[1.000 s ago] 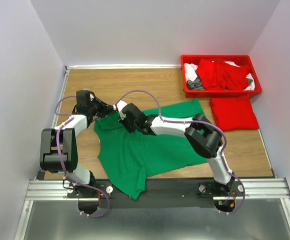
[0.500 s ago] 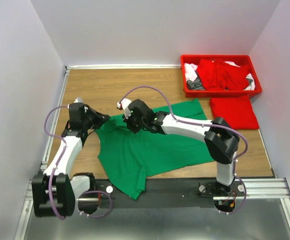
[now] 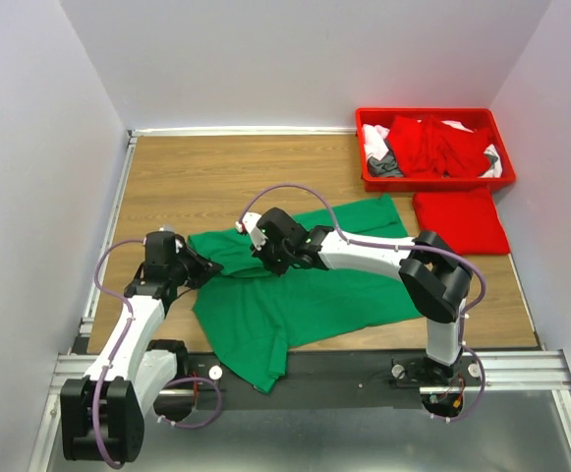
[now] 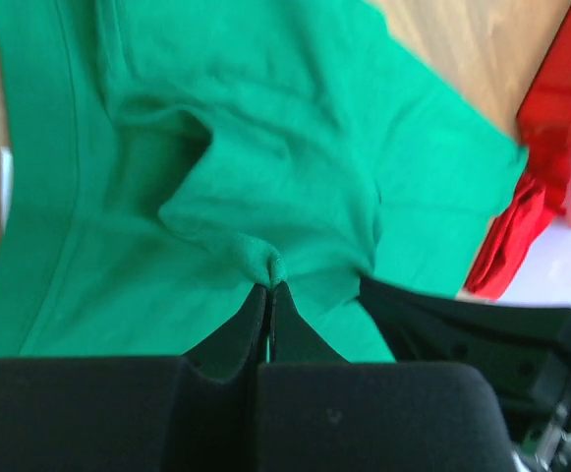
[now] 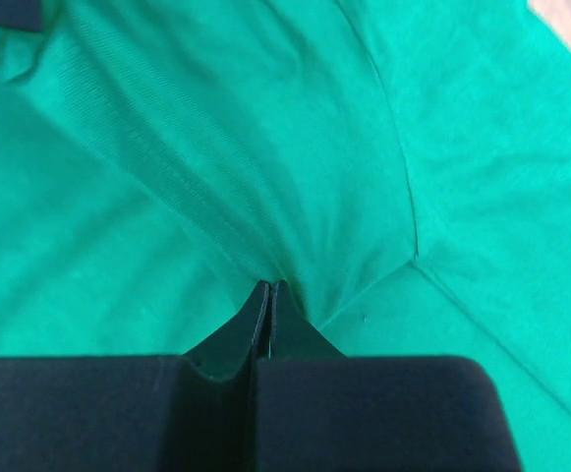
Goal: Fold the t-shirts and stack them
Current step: Fold the tshirt
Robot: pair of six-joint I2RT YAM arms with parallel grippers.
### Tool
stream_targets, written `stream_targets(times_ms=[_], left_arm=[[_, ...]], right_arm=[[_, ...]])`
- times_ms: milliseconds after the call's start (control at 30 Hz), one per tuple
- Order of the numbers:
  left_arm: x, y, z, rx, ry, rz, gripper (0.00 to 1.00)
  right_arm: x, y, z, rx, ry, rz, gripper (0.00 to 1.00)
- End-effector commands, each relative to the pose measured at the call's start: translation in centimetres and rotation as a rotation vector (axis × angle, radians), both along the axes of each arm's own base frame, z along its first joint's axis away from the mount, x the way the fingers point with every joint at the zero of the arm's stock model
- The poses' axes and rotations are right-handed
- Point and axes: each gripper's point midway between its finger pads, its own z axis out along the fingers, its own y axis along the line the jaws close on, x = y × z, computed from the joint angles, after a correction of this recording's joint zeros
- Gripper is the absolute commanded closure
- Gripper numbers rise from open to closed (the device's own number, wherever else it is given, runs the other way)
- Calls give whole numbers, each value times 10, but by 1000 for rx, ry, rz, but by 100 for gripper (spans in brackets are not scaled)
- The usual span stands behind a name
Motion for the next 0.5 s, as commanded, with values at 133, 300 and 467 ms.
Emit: stream_targets(times_ms=[133, 300, 467], left_arm=[[-24, -13, 2, -22, 38, -13, 100], [-36, -14, -4, -45, 65, 6, 100], [-44, -13, -10, -14, 112, -2, 100]], right_arm=[[0, -18, -7, -77, -26, 3, 97], [1, -16, -9, -83, -31, 17, 97], [1, -16, -8, -87, -42, 37, 96]])
